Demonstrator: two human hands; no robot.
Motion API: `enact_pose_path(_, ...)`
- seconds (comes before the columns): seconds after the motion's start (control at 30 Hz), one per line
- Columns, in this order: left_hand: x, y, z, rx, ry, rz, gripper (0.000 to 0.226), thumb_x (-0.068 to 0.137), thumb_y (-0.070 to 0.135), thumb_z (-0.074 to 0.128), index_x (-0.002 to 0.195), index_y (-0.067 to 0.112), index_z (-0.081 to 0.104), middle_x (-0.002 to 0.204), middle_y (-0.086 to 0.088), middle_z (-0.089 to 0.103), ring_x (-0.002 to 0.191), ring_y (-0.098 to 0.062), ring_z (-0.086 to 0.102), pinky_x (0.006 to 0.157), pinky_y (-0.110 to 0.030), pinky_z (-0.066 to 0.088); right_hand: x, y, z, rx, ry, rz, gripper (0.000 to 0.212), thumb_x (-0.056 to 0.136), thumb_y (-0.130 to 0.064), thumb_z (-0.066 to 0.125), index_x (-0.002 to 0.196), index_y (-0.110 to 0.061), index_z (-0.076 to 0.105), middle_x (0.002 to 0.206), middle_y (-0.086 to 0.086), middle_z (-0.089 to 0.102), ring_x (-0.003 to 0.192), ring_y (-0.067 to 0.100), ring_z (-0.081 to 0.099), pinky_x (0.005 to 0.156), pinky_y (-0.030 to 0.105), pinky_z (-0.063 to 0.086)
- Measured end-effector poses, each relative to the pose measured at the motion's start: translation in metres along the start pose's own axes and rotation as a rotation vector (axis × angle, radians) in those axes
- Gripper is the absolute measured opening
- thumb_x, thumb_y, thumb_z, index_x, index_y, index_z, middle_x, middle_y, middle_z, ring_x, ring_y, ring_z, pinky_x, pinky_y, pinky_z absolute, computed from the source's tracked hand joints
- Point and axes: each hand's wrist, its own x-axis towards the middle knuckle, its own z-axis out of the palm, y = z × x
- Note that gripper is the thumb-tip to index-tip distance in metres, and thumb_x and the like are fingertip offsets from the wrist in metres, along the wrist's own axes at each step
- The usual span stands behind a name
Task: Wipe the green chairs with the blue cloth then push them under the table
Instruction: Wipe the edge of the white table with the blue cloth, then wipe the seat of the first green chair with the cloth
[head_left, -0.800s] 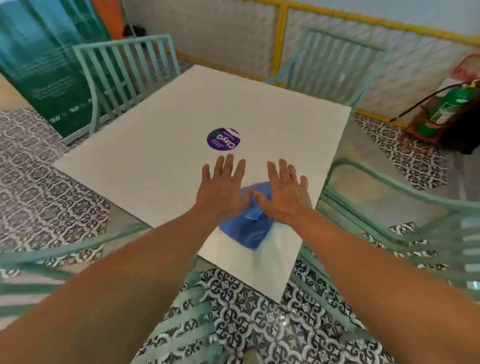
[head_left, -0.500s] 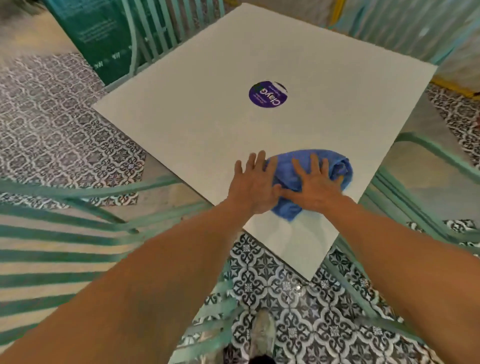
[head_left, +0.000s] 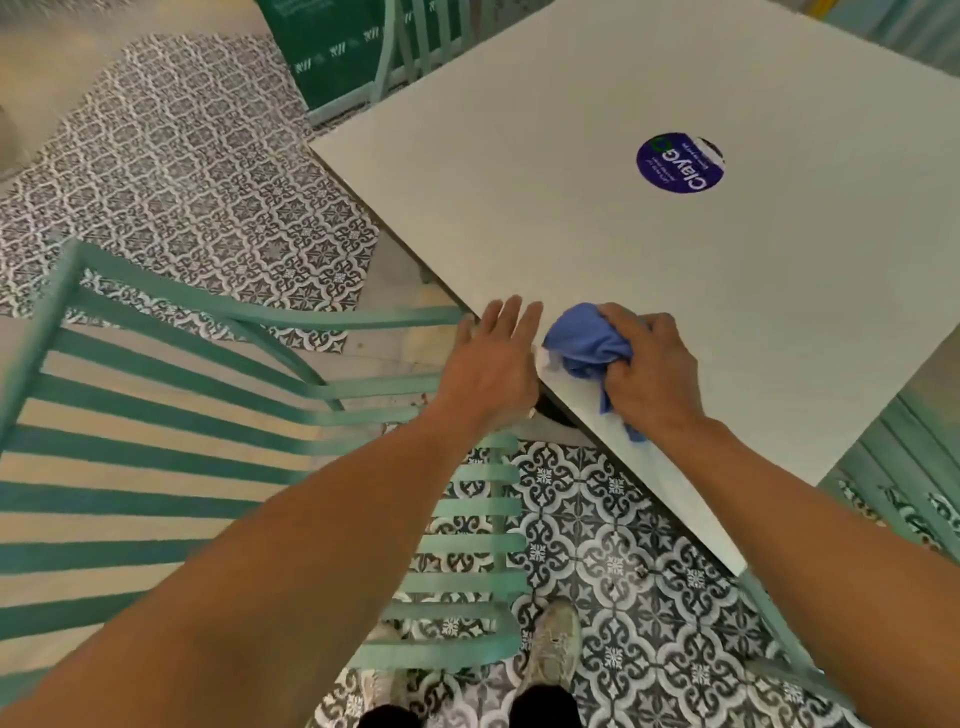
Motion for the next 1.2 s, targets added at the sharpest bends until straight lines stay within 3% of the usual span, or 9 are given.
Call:
enact_pose_path(0.13, -0.034, -0.093, -0.005, 0.070, -0.040, -0.098, 0.065, 0.091, 0.021, 0.045, 0.152, 0.013, 0.025, 0.157, -0.011, 0.028, 0.145, -0.030, 0.024, 0.115, -0.050, 0.023, 0.000, -0.073, 0.047, 0.097, -0.021, -0.110, 0.055, 0.087, 0.002, 0.049, 0.132, -0.027, 0.058, 0.147, 0.010, 0.038, 0.119, 0.034, 0.049, 0.098, 0.033, 0.039)
enact_pose_path(0.27, -0.064, -0.178, 0.008, 0.091, -0.125, -0.153, 0.066, 0.091, 0.023, 0.046, 0.152, 0.015, 0.023, 0.158, -0.010, 0.024, 0.146, -0.029, 0.019, 0.117, -0.051, 0.017, -0.005, -0.125, 0.103, 0.084, -0.042, -0.089, 0.044, 0.087, 0.002, 0.049, 0.120, -0.020, 0.068, 0.150, 0.008, 0.035, 0.116, 0.033, 0.050, 0.093, 0.032, 0.041)
enact_pose_path(0.47, -0.099, -0.265, 0.057, 0.101, -0.211, -0.111, 0.062, 0.098, 0.038, 0.037, 0.152, 0.013, 0.021, 0.157, -0.012, 0.022, 0.144, -0.031, 0.018, 0.115, -0.054, 0.017, -0.011, -0.150, 0.198, -0.079, -0.010, 0.057, 0.042, 0.084, -0.031, 0.048, 0.119, -0.014, 0.065, 0.142, 0.011, 0.039, 0.108, 0.036, 0.053, 0.080, 0.036, 0.041)
enact_pose_path(0.7, -0.099, -0.329, 0.147, 0.063, -0.290, -0.150, 0.066, 0.100, 0.045, 0.030, 0.155, 0.014, 0.012, 0.162, -0.013, 0.011, 0.149, -0.031, 0.008, 0.118, -0.056, 0.006, 0.013, -0.124, 0.305, -0.194, -0.005, 0.143, 0.032, 0.095, -0.033, 0.050, 0.121, -0.019, 0.061, 0.139, 0.010, 0.040, 0.104, 0.038, 0.052, 0.077, 0.036, 0.038)
enact_pose_path(0.83, -0.095, -0.350, 0.208, 0.047, -0.340, -0.195, 0.065, 0.102, 0.045, 0.026, 0.156, 0.013, 0.009, 0.162, -0.013, 0.011, 0.149, -0.031, 0.007, 0.118, -0.055, 0.006, 0.034, -0.084, 0.354, -0.217, 0.013, 0.193, 0.034, 0.094, -0.031, 0.050, 0.124, -0.018, 0.058, 0.135, 0.016, 0.042, 0.109, 0.039, 0.053, 0.084, 0.040, 0.043)
enact_pose_path(0.97, -0.096, -0.358, 0.253, 0.072, -0.340, -0.179, 0.063, 0.103, 0.042, 0.025, 0.154, 0.009, 0.013, 0.160, -0.014, 0.017, 0.148, -0.031, 0.012, 0.117, -0.055, 0.011, 0.050, -0.051, 0.378, -0.261, 0.085, 0.235, 0.033, 0.094, -0.033, 0.047, 0.120, -0.015, 0.058, 0.132, 0.017, 0.045, 0.106, 0.040, 0.054, 0.081, 0.040, 0.042)
enact_pose_path(1.1, -0.104, -0.371, 0.285, 0.131, -0.328, -0.216, 0.060, 0.102, 0.041, 0.027, 0.150, 0.005, 0.026, 0.152, -0.015, 0.034, 0.142, -0.032, 0.026, 0.117, -0.054, 0.013, 0.069, -0.031, 0.400, -0.309, 0.134, 0.257, 0.038, 0.096, -0.037, 0.044, 0.126, -0.015, 0.053, 0.135, 0.017, 0.044, 0.114, 0.040, 0.051, 0.092, 0.043, 0.041)
enact_pose_path(1.2, -0.112, -0.384, 0.300, 0.223, -0.387, -0.246, 0.064, 0.103, 0.046, 0.019, 0.152, 0.005, 0.021, 0.155, -0.019, 0.029, 0.145, -0.034, 0.021, 0.119, -0.051, 0.005, 0.081, -0.016, 0.424, -0.370, -0.022, 0.249, 0.041, 0.097, -0.036, 0.039, 0.131, -0.016, 0.049, 0.142, 0.022, 0.037, 0.129, 0.042, 0.038, 0.104, 0.050, 0.035)
